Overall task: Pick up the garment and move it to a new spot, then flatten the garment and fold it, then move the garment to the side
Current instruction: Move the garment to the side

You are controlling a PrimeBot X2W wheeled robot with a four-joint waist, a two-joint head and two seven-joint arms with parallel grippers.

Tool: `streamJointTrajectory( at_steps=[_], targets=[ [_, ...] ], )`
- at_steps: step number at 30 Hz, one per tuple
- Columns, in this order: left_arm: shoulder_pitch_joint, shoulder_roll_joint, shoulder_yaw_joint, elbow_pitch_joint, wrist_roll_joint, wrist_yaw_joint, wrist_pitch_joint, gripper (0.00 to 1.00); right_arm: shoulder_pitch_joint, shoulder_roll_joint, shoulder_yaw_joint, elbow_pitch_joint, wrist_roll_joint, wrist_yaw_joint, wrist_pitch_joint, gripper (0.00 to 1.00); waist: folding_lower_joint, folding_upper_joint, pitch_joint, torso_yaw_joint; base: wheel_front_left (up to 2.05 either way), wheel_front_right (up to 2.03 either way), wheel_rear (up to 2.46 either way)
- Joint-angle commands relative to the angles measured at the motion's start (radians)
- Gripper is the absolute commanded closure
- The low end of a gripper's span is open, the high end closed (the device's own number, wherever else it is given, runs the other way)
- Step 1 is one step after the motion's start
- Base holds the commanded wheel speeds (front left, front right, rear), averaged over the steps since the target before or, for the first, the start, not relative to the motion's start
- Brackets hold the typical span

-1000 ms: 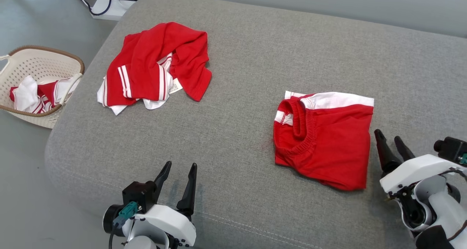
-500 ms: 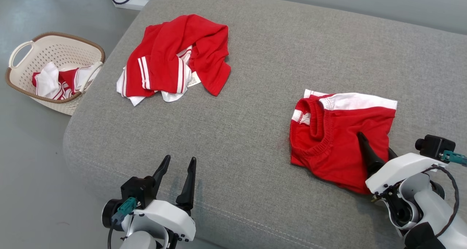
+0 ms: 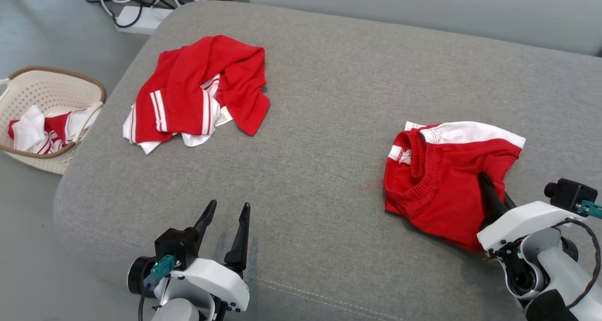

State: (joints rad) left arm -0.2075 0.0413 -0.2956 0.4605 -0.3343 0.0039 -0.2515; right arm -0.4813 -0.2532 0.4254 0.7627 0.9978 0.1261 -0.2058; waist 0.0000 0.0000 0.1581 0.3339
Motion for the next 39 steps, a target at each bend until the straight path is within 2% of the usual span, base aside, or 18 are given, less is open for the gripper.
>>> streamJointTrajectory(
  at_steps=[1, 4, 5, 16, 22, 26, 30, 39],
  targets=[
    [-0.006, 0.009, 0.038, -0.020, 0.015, -0.004, -0.010, 0.00, 0.012, -0.007, 0.011, -0.012, 0.011, 0.005, -0.022, 1.00, 0.0000, 0.0000, -0.028, -0.057, 0.00, 0.00, 0.00],
    [-0.007, 0.009, 0.044, -0.017, 0.026, -0.010, -0.010, 0.00, 0.025, -0.010, 0.020, -0.006, 0.011, 0.005, -0.030, 1.00, 0.0000, 0.0000, -0.045, -0.115, 0.00, 0.00, 0.00],
    [-0.007, 0.009, 0.044, -0.017, 0.026, -0.010, -0.010, 0.00, 0.025, -0.010, 0.020, -0.006, 0.011, 0.005, -0.030, 1.00, 0.0000, 0.0000, -0.045, -0.115, 0.00, 0.00, 0.00],
    [0.002, 0.009, 0.072, -0.018, 0.053, -0.021, -0.010, 0.00, 0.063, -0.010, 0.032, 0.012, 0.024, 0.005, -0.047, 1.00, 0.0000, 0.0000, -0.057, -0.343, 0.00, 0.00, 0.00],
    [0.002, 0.009, 0.084, -0.032, 0.061, -0.027, -0.010, 0.00, 0.052, -0.018, 0.047, 0.021, 0.003, 0.005, -0.051, 1.00, 0.0000, 0.0000, -0.038, -0.426, 0.00, 0.00, 0.00],
    [-0.006, 0.009, 0.088, -0.041, 0.069, -0.034, -0.010, 0.00, 0.016, -0.026, 0.069, 0.027, -0.032, 0.005, -0.052, 1.00, 0.0000, 0.0000, -0.007, -0.450, 0.00, 0.00, 0.00],
    [-0.019, 0.009, 0.088, -0.046, 0.075, -0.043, -0.010, 0.00, -0.071, -0.064, 0.103, 0.064, -0.135, 0.005, -0.054, 1.00, 0.0000, 0.0000, 0.032, -0.452, 0.00, 0.00, 0.00],
    [-0.055, 0.009, 0.095, -0.067, 0.102, -0.061, -0.010, 0.00, -0.288, -0.153, 0.068, 0.227, -0.291, 0.005, -0.055, 1.00, 0.0000, 0.0000, 0.103, -0.397, 0.00, 0.00, 0.00]
  ],
)
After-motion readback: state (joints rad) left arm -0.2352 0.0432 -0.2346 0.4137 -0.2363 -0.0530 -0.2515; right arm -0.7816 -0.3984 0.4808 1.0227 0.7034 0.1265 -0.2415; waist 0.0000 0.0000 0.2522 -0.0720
